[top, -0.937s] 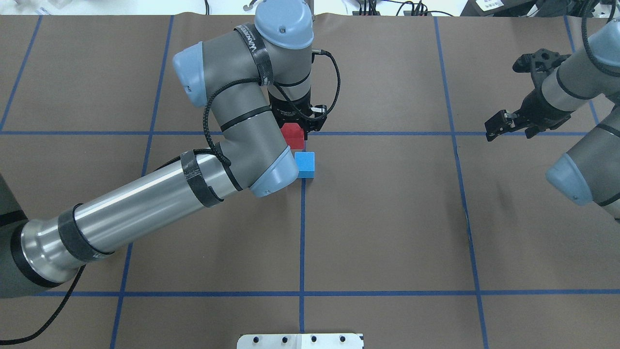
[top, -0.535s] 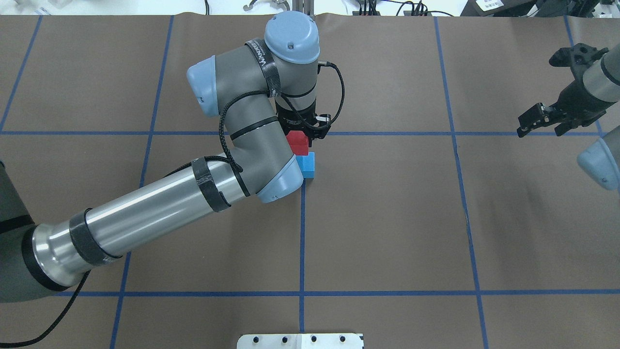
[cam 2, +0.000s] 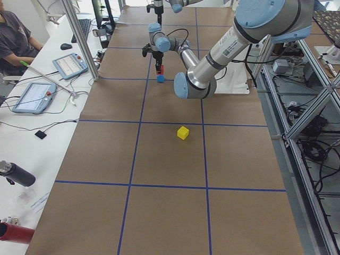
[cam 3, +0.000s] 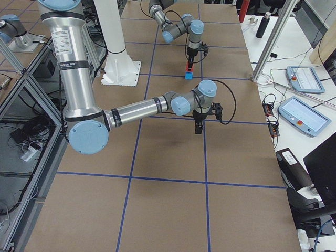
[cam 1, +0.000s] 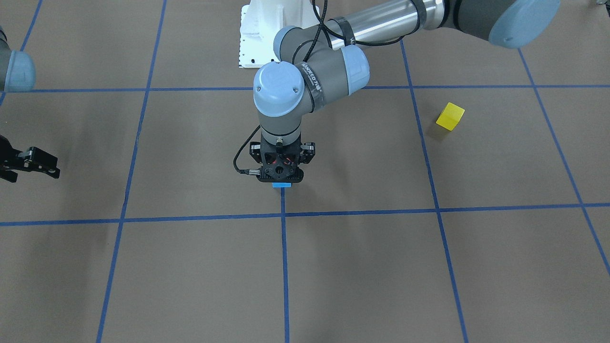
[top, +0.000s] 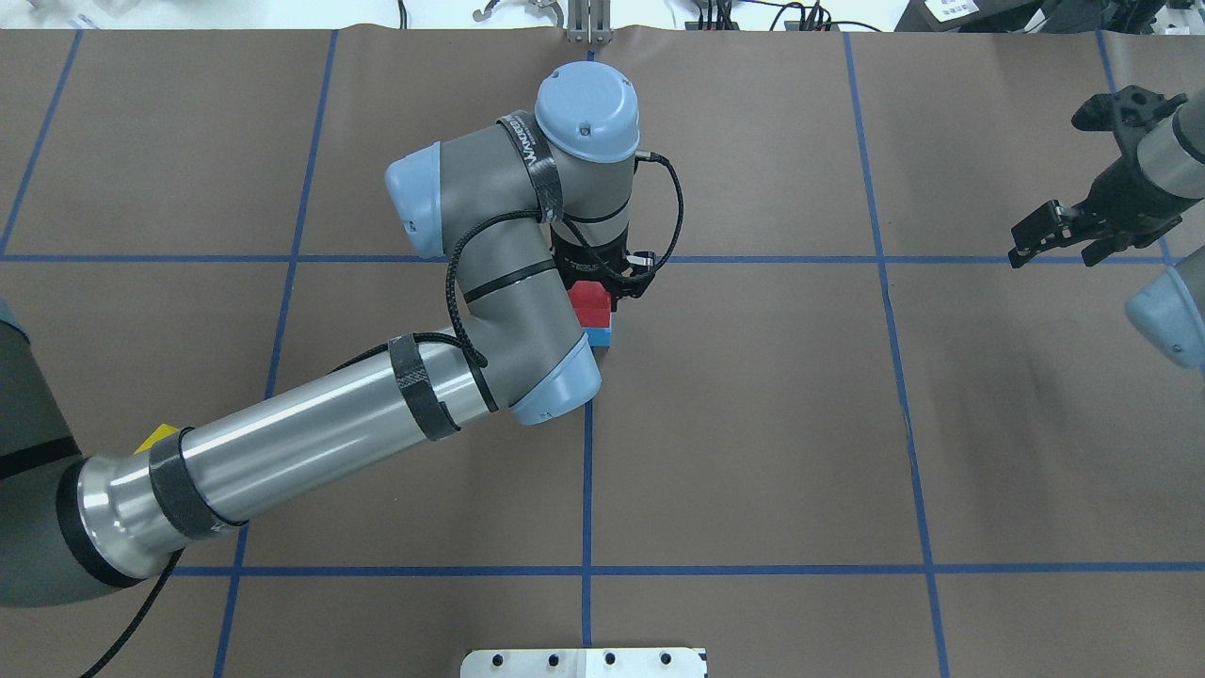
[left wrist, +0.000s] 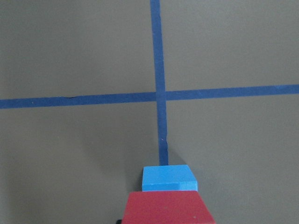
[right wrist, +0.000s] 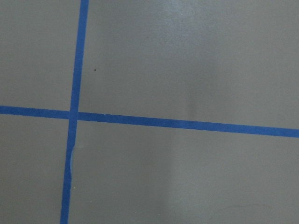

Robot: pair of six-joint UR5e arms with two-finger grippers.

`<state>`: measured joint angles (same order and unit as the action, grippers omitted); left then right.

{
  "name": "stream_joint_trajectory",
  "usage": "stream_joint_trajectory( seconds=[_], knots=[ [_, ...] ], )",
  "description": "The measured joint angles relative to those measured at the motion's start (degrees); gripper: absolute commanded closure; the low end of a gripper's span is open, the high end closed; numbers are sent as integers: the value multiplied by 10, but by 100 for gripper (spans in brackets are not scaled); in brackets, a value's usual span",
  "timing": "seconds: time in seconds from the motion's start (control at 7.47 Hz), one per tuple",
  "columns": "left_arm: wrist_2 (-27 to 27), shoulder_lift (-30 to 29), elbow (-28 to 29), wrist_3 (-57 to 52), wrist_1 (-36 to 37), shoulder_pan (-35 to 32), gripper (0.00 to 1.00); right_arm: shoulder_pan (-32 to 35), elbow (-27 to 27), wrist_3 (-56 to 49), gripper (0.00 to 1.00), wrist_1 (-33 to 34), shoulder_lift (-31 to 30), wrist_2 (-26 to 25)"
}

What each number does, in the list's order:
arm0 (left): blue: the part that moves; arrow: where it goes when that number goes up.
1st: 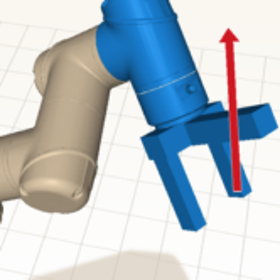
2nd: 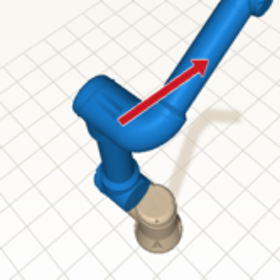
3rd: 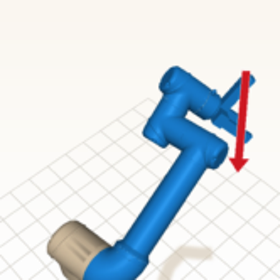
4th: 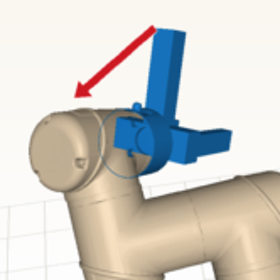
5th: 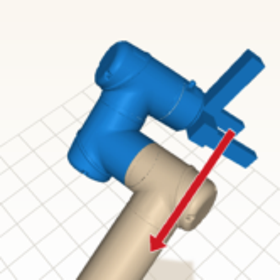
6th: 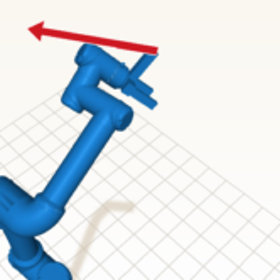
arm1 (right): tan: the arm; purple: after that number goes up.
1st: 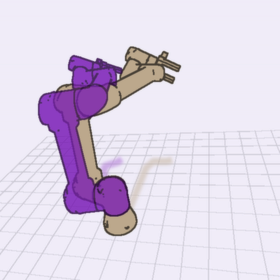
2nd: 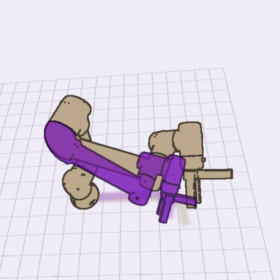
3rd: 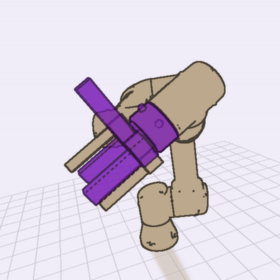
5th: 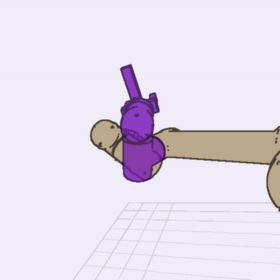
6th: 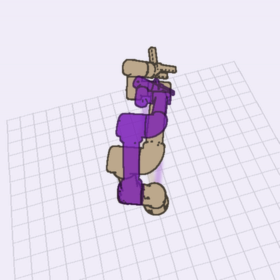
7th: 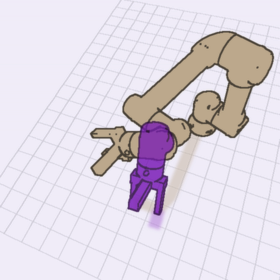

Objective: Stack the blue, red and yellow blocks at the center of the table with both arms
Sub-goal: 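Lower the red cube onto the blue cube and open the left gripper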

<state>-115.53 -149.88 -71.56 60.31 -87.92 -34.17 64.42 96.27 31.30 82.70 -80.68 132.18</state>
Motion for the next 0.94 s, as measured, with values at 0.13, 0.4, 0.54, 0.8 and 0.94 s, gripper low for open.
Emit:
stream_joint_trajectory(
  seconds=[0.13,0.4,0.54,0.8,0.94],
  knots=[
    [5,0,4,0,-9,1,100,0,-1,1,1,0,0,0],
    [14,0,13,0,-24,2,100,0,-1,2,1,0,1,-1],
    [15,0,15,0,-26,2,100,-1,-2,2,1,0,2,-1],
    [16,0,15,4,-25,4,100,-1,-4,3,1,0,4,-1],
    [16,1,15,5,-25,5,100,-1,-6,3,1,0,5,-2]
  ],
)
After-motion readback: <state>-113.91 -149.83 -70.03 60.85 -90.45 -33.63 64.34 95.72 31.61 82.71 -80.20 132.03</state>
